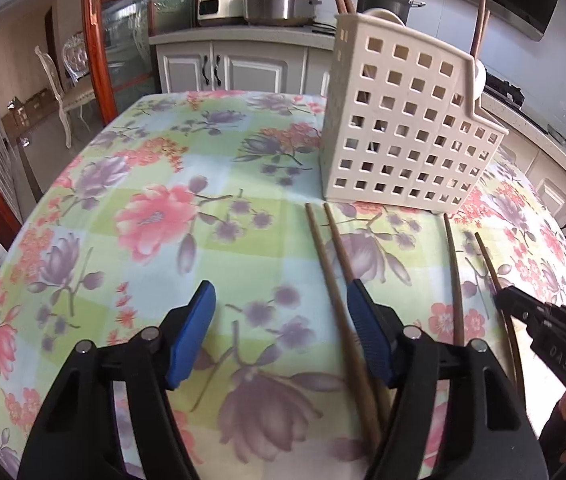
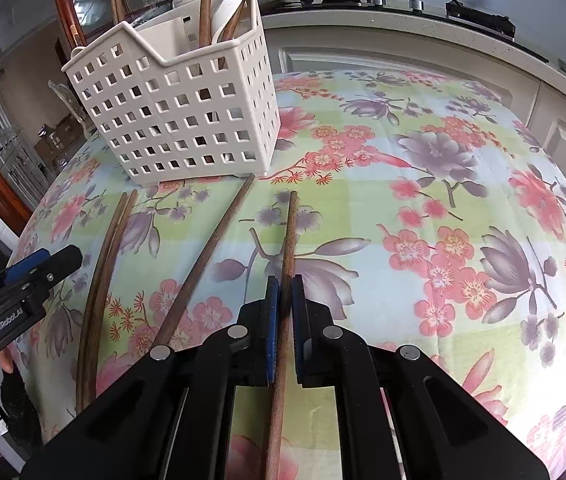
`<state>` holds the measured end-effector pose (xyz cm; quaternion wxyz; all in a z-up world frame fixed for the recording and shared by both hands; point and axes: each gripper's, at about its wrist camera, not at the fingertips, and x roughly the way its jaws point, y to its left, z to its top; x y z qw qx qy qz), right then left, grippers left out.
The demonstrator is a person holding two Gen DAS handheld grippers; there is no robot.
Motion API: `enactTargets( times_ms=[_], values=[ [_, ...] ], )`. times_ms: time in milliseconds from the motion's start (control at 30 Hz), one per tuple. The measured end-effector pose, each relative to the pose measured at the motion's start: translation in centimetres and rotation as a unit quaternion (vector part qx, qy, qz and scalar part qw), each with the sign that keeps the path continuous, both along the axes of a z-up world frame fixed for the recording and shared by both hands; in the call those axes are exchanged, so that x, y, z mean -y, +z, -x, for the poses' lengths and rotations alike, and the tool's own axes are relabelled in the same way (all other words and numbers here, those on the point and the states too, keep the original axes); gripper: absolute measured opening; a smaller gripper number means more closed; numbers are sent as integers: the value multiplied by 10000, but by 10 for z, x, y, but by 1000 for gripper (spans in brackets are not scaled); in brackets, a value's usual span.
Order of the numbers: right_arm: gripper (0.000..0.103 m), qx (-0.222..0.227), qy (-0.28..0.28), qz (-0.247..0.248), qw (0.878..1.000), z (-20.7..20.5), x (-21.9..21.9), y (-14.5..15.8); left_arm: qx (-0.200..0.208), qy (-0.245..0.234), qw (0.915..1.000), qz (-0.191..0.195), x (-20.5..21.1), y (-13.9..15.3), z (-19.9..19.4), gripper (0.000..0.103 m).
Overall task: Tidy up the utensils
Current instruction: 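Close the right tool on a chopstick while the left tool grasps another chopstick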
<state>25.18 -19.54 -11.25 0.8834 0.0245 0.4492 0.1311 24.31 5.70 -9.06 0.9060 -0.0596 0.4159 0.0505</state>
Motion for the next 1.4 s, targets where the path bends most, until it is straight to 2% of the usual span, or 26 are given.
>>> enactTargets(
  times_ms=[267, 533, 667, 733, 800, 967, 1167, 1400],
  values=[
    [7, 14, 100, -85, 9999, 1, 4, 0, -282, 134, 9994, -173, 10, -11, -21, 48],
    [7, 51, 142, 80, 9999, 2, 0, 0, -364, -29, 9993, -76, 14, -14, -28, 42],
    [7, 50, 172, 115, 9998, 2, -1, 1, -355, -16, 9987, -361, 22, -16, -29, 38],
    [7, 30, 191, 130, 9997, 2, -1, 1, -356, -9, 9988, -347, 20, -16, -28, 34],
    [7, 8, 246, 211, 9995, 0, -3, 2, -353, -35, 9987, -359, 19, -16, -29, 22],
    [7, -24, 322, 383, 9987, -7, -8, 2, -339, -176, 9986, -354, 23, -15, -28, 9],
    [7, 129, 426, 664, 9968, -3, -14, 2, -266, -262, 9985, -400, 29, -16, -26, 8],
    [7, 144, 374, 558, 9976, -3, -11, 2, -247, -265, 9992, -152, 23, -15, -24, 6]
  ],
)
